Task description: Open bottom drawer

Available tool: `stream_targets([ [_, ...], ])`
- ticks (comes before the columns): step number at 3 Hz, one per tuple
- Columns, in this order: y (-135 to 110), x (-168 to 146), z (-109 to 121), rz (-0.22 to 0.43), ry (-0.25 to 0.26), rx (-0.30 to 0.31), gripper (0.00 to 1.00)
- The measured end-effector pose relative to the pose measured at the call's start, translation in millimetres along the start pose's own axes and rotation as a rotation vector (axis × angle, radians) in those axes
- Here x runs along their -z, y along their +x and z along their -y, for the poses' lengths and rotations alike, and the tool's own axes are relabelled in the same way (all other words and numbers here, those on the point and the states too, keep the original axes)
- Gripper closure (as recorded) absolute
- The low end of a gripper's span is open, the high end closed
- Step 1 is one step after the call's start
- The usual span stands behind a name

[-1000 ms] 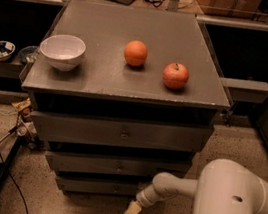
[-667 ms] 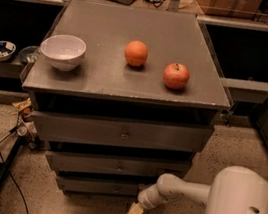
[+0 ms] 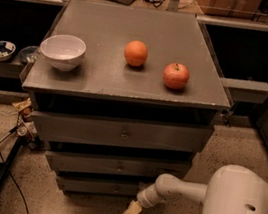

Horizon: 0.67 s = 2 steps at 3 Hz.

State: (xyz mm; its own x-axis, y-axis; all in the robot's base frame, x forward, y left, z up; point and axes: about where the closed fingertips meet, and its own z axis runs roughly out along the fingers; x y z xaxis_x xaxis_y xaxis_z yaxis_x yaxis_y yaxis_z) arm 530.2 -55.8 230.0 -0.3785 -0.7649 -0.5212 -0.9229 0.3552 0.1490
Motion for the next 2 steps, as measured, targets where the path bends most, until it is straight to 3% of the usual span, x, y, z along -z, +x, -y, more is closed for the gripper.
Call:
stream_targets([
  [2, -14.4, -15.9, 36.9, 0.029, 0.099, -0.013, 0.00],
])
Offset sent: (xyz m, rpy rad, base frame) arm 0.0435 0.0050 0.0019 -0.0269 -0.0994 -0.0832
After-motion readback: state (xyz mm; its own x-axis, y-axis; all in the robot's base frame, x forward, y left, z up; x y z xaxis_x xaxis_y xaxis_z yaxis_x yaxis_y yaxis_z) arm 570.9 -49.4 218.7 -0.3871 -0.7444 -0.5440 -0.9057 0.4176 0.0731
